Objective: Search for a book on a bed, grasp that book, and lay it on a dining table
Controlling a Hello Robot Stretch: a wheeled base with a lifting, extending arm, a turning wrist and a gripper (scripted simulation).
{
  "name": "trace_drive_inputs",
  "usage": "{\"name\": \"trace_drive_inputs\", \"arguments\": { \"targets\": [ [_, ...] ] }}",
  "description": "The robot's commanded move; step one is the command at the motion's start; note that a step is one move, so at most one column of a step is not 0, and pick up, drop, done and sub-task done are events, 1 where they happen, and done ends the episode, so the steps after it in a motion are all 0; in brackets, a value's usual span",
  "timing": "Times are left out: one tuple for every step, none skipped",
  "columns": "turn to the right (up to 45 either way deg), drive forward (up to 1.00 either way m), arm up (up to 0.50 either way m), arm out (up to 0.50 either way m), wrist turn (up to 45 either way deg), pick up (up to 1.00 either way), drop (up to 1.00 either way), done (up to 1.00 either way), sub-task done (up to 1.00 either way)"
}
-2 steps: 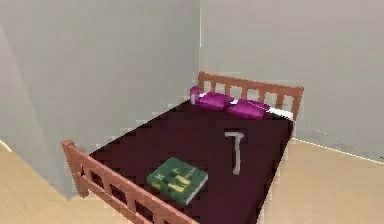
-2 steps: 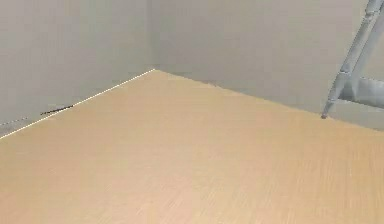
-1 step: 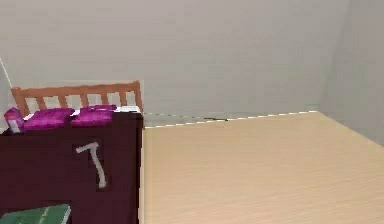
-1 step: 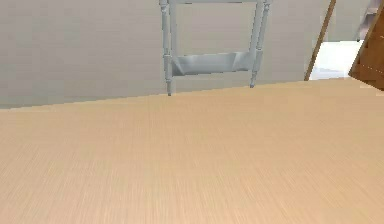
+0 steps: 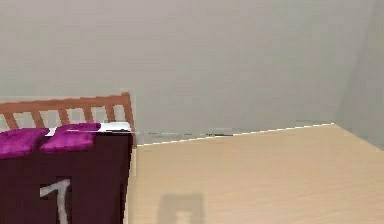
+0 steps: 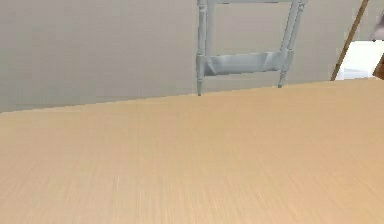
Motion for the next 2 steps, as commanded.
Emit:
{"name": "trace_drive_inputs", "arguments": {
  "targets": [
    [-9.0,0.0,0.0,0.0,0.0,0.0,0.0,0.0,0.0],
    [0.0,0.85,0.0,0.0,0.0,0.0,0.0,0.0,0.0]
  ]
}}
